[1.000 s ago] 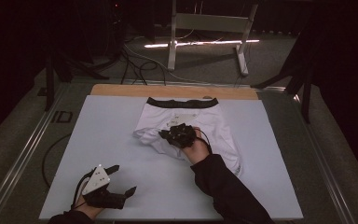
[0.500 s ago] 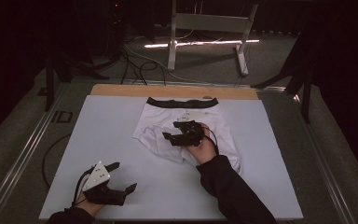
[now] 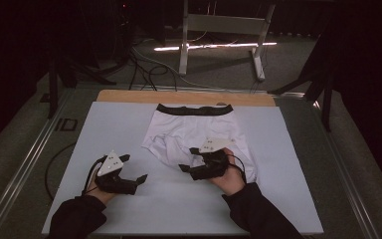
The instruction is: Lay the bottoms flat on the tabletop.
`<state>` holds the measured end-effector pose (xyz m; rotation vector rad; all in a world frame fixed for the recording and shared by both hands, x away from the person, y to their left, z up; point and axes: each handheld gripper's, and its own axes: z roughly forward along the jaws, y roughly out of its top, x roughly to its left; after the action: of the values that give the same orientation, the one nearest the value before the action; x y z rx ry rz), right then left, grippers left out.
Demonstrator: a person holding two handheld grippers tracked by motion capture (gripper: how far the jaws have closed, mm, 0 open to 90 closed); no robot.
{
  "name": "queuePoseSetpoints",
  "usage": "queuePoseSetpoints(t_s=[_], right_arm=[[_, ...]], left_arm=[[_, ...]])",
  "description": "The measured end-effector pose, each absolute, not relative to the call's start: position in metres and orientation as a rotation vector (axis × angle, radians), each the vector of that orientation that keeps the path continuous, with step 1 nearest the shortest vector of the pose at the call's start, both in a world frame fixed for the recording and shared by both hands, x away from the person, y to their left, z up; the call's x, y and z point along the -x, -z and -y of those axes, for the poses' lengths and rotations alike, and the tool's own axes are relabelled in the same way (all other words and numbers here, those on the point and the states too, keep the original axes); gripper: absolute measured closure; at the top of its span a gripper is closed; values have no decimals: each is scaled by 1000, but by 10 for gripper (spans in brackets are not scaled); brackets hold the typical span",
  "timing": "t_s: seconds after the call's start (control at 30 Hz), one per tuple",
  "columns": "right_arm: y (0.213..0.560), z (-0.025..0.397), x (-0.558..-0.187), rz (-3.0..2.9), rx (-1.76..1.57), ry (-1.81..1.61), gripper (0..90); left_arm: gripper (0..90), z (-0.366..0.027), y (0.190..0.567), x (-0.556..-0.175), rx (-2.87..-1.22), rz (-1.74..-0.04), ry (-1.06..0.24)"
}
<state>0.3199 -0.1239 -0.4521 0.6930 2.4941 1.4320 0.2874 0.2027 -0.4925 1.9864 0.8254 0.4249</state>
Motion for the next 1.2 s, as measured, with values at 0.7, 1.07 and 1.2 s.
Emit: queuePoseSetpoints(t_s=[0.7,1.07,1.2], right_arm=[[485,147,-300,-2511,-834,-1311,463],[515,130,-309,-2560,-872,-1062,562],[517,124,-311,-2549,-875,-1040,632]], left_arm=[[529,-182,517,-378,-2129,-916,-338],[697,-171,524,-387,-2195,-910,-360],[778,-170,525,-388,-2195,-909,-356]])
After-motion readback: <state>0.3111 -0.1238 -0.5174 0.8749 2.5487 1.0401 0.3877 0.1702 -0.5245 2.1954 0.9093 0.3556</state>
